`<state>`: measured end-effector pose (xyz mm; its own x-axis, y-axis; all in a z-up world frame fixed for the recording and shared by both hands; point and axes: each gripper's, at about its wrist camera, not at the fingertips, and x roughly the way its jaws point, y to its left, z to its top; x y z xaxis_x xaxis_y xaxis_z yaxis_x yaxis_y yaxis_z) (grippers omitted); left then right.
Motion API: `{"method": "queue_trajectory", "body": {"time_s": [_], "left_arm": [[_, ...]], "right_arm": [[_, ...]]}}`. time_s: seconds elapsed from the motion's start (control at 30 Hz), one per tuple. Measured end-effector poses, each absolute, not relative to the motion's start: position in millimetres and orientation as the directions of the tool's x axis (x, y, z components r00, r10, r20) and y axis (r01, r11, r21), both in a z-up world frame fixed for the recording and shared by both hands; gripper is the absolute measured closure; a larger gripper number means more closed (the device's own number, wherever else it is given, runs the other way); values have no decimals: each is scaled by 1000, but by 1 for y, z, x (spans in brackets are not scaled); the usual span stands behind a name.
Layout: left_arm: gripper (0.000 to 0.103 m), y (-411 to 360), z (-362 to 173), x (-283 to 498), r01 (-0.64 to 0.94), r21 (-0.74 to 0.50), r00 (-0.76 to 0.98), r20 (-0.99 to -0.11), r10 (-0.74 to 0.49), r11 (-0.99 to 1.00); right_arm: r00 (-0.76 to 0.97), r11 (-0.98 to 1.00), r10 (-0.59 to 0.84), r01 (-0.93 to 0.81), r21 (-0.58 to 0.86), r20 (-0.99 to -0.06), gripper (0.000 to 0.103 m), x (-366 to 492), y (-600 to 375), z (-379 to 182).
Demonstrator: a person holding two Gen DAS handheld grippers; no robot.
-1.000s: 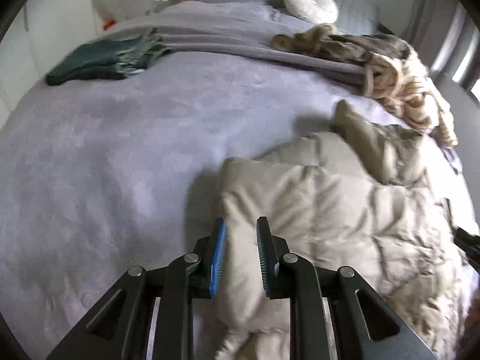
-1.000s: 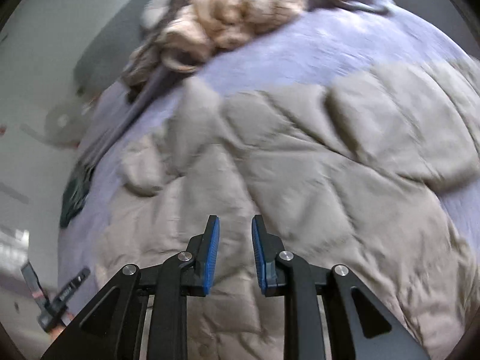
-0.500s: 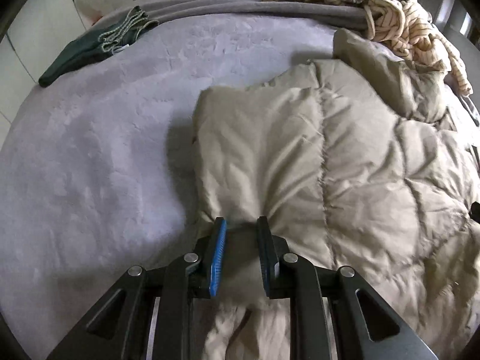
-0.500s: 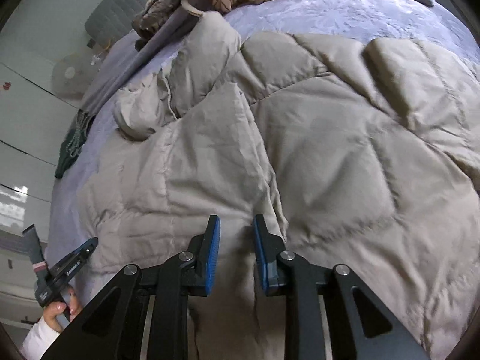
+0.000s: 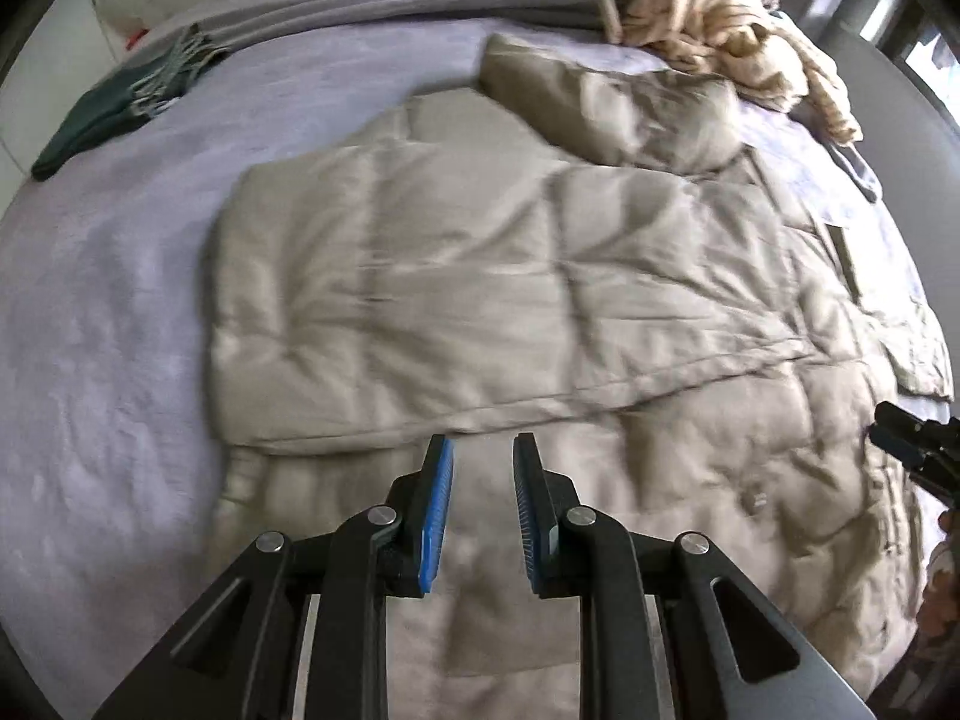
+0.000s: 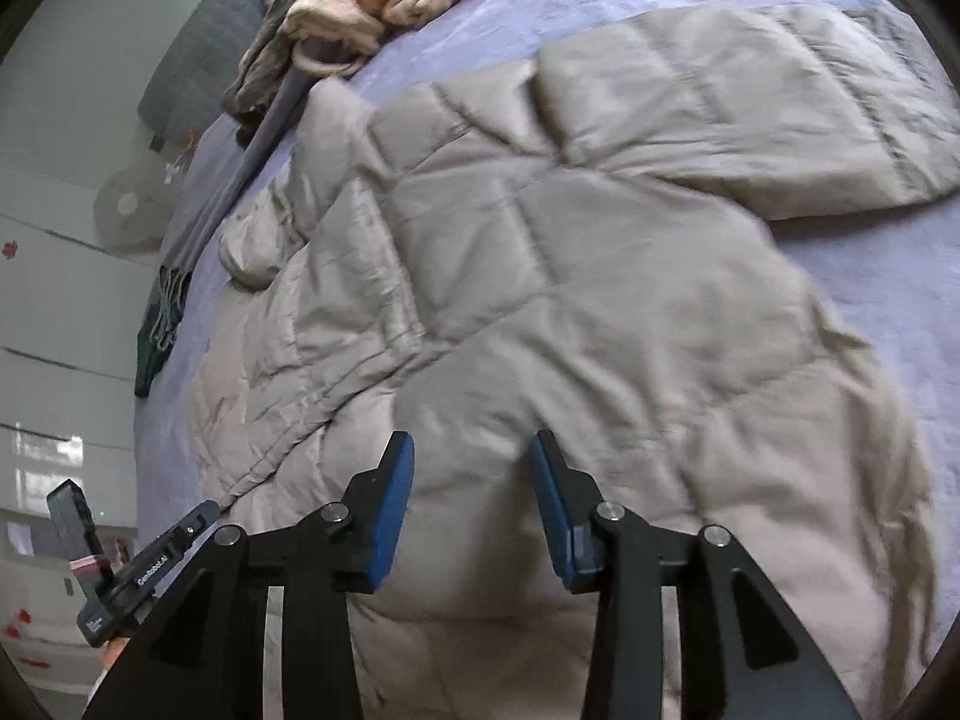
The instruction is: Fold large clothes
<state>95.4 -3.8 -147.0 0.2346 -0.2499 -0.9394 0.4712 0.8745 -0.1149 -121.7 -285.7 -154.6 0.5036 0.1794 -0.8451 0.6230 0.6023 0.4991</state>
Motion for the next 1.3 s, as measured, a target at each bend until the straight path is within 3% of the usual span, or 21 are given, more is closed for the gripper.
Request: {"method": "queue_trajectory", "body": {"time_s": [0.33, 0.37, 0.4, 0.43, 0.67, 0.73, 0.87, 0.93, 1.3], "left_arm": [[80, -86, -155, 62, 553, -101, 184, -953, -240, 827], [71, -95, -156, 59, 561, -96, 183, -954, -236, 822], [51, -100, -156, 57, 566, -94, 182, -955, -234, 819], [0, -108, -155, 54, 564, -83, 189, -955, -227, 821], [1, -154, -145, 40, 596, -46, 230, -947, -225, 802], [1, -164, -146, 38, 596, -52, 220, -949, -226, 801], [1, -180, -149, 32, 595, -73, 190, -955, -228, 800], [1, -185, -147, 30, 591, -71, 197, -953, -229, 804], [1, -201, -148, 29, 572, -71, 206, -952, -226, 817]], "right_arm": [[525, 523, 92, 698, 490, -846, 51, -180, -363, -147], [526, 512, 83, 706, 489, -846, 50, -187, -373, -147], [527, 505, 78, 712, 489, -847, 46, -192, -380, -147], [527, 491, 68, 721, 489, -847, 43, -199, -390, -147], [543, 394, 11, 770, 502, -840, 32, -238, -451, -149], [555, 345, 4, 780, 522, -832, 20, -250, -470, -152], [601, 216, -16, 782, 585, -799, 20, -275, -504, -161], [625, 166, -40, 774, 611, -780, 1, -284, -517, -165], [739, 24, -71, 672, 740, -670, 0, -293, -576, -180]]}}
